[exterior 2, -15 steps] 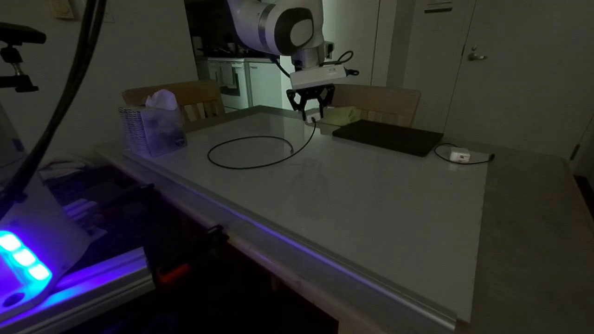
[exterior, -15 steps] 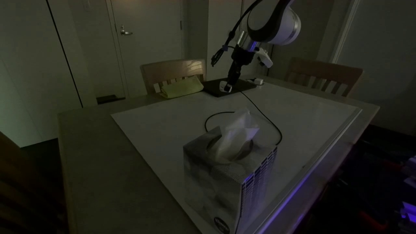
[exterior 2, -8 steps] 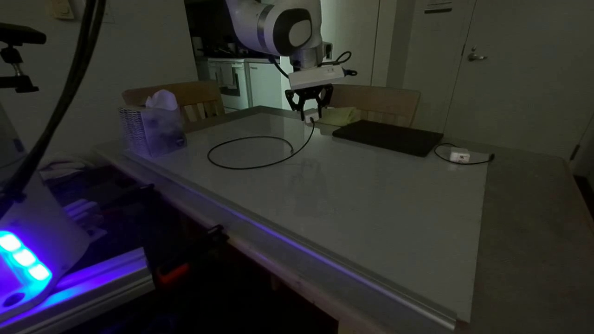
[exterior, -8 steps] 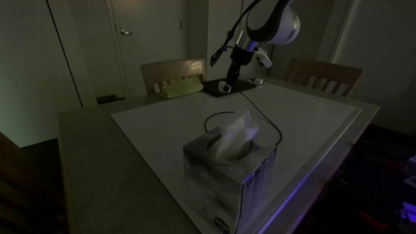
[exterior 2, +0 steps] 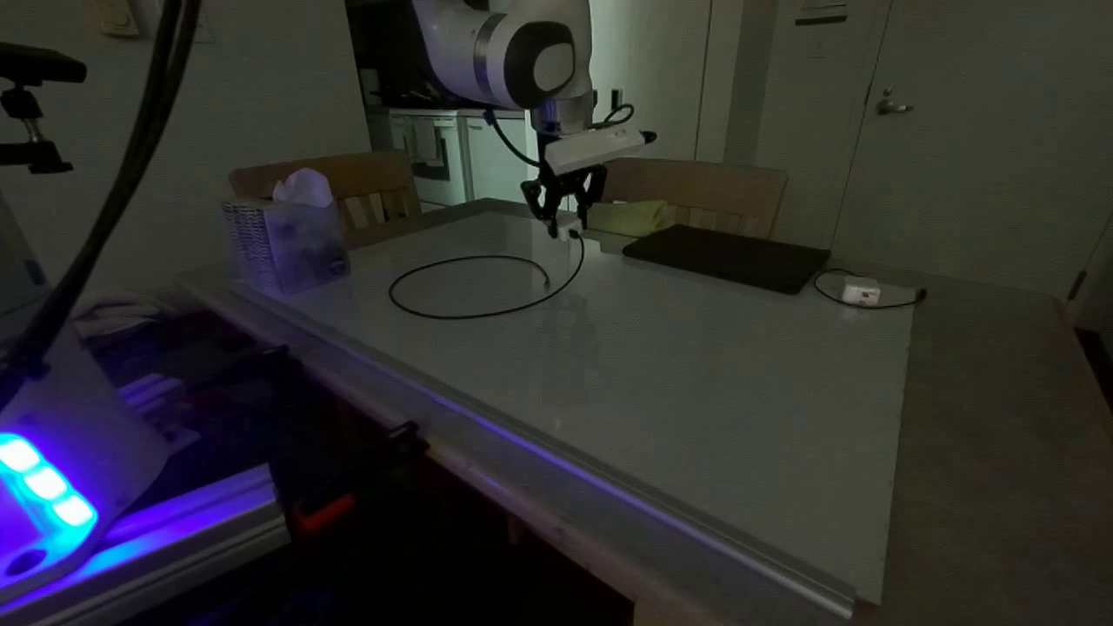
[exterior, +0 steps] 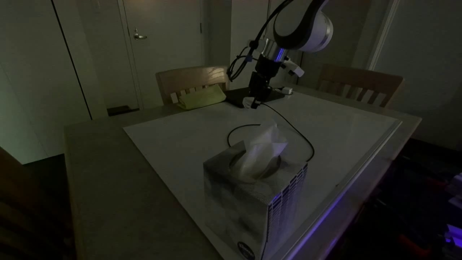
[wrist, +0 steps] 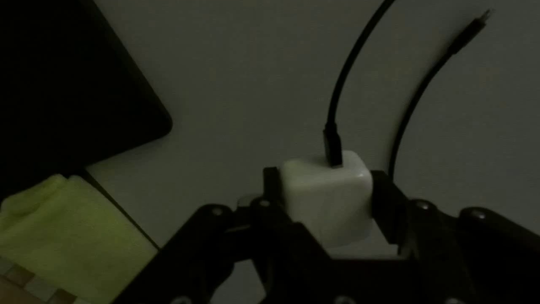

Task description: Loop the cable

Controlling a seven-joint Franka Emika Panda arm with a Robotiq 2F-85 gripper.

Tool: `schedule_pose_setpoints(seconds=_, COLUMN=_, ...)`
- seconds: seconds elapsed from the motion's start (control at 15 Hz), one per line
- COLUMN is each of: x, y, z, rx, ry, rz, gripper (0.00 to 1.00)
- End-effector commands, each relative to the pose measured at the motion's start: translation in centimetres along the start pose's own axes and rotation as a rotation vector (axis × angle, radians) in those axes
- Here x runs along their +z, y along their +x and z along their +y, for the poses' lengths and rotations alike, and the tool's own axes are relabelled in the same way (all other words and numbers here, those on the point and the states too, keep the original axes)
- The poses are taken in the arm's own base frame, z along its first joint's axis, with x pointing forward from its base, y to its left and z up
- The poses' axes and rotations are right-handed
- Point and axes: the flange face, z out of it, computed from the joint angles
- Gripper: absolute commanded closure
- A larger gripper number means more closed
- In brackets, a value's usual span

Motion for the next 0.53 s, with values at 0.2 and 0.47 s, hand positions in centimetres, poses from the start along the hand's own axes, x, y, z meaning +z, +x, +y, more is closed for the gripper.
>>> schedule_pose_setpoints(seconds=0.2, x=0.2, y=1.04, z=-0.86, rx=-0.16, ry=0.014, rz=0.014, gripper=0.46)
schedule_pose_setpoints(seconds=0.47, x=0.49, y=1.42, z=-1.21, rx=-0.218, ry=0.03, rz=0.035, gripper=0.71)
